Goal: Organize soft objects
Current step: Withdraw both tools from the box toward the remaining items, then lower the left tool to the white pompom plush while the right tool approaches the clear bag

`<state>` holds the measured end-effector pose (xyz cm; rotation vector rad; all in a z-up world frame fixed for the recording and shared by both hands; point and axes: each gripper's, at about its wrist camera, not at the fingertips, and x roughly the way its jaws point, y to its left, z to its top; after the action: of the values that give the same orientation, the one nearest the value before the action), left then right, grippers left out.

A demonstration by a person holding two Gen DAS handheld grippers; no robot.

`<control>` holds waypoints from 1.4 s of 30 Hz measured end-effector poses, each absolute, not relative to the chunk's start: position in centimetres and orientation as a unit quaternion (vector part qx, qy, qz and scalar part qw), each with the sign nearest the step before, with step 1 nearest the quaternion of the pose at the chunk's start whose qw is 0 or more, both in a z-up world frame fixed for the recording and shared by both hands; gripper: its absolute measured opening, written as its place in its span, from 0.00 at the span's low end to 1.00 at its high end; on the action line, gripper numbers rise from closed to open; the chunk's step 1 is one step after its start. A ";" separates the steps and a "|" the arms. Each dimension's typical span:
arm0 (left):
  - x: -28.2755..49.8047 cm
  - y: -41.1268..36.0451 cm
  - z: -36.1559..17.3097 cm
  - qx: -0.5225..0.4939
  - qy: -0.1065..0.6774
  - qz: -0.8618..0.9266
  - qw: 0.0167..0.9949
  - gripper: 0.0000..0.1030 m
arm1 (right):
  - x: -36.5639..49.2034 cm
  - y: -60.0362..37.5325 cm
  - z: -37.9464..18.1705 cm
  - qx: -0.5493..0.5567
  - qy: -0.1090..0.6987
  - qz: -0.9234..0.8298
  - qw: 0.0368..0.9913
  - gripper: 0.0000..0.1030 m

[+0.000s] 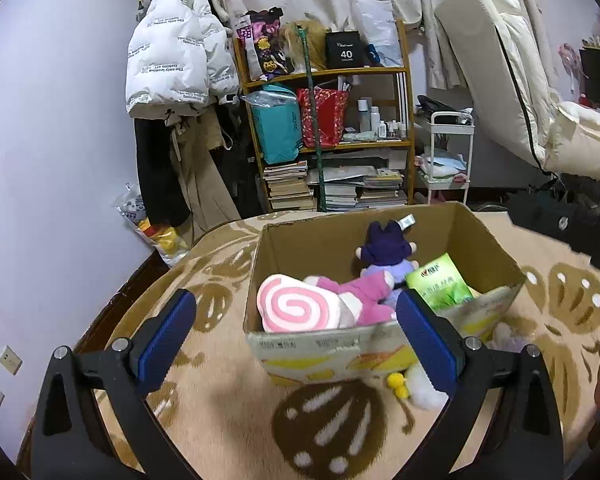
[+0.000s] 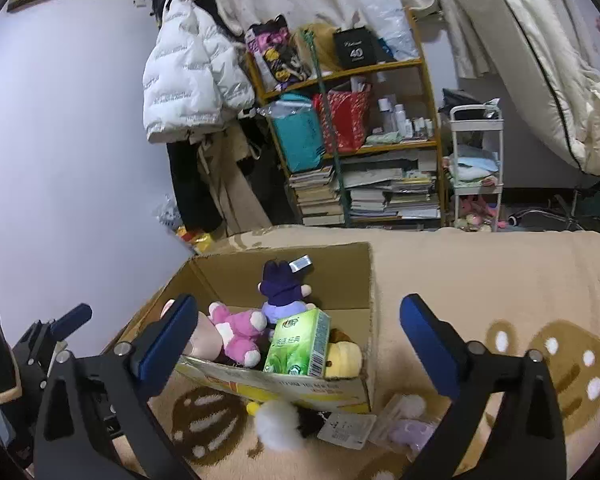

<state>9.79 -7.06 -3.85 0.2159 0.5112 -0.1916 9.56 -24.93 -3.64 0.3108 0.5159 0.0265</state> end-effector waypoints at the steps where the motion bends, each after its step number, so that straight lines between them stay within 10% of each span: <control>1: 9.5 -7.1 -3.8 0.107 0.253 -0.094 0.957 0.97 | 9.3 -25.0 -3.5 0.154 0.254 0.012 0.955 1.00; 42: 3.4 -10.7 -3.0 0.159 0.266 -0.144 0.940 0.97 | 2.2 -27.4 -2.4 0.177 0.259 -0.063 0.947 1.00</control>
<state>3.41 -10.68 -3.02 0.3238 0.5436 -0.2948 2.16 -27.40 -2.42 0.3600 0.5280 -0.1291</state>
